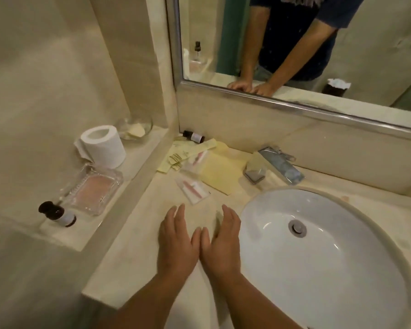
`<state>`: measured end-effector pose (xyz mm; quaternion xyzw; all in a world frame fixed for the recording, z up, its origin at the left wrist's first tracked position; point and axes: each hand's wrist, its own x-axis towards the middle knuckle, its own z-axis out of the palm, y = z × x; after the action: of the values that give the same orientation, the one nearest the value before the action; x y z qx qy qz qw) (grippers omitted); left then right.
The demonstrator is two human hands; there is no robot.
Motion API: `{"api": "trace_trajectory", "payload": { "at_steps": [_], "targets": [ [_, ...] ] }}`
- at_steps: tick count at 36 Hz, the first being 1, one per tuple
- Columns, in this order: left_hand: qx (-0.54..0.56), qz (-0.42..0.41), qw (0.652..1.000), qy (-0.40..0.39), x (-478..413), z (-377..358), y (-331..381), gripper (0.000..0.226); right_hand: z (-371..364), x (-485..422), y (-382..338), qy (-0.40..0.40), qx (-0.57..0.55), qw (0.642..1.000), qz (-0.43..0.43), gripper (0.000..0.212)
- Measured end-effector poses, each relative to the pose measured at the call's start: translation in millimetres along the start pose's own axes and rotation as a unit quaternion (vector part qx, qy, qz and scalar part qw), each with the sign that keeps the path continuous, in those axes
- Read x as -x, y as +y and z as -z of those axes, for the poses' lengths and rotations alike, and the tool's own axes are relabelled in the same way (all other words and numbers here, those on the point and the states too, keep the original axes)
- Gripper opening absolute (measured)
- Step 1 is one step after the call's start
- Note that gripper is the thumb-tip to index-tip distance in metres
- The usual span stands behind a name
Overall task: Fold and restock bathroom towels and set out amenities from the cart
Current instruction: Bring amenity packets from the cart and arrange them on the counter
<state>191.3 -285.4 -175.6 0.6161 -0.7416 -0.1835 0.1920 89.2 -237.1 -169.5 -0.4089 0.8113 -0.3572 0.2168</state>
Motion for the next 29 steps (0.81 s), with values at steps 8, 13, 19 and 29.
{"api": "trace_trajectory", "payload": {
  "at_steps": [8,13,19,29],
  "targets": [
    [-0.075,0.013,0.997,-0.005,-86.8,-16.8,17.6,0.081,-15.3,-94.9,-14.6,0.033,0.065,0.997,-0.021,0.067],
    [-0.130,-0.011,0.991,-0.015,-118.3,-26.3,21.1,0.063,-21.6,-131.6,-19.1,0.057,0.093,0.993,-0.047,0.049],
    [-0.093,-0.060,0.993,0.038,-120.5,-35.3,15.7,0.039,-27.2,-146.3,-17.2,0.091,0.091,0.991,-0.044,0.021],
    [0.053,-0.041,0.996,0.061,-114.8,-31.1,12.5,0.006,-6.9,-141.3,-25.6,0.094,-0.043,0.991,-0.089,0.020]
  ]
}}
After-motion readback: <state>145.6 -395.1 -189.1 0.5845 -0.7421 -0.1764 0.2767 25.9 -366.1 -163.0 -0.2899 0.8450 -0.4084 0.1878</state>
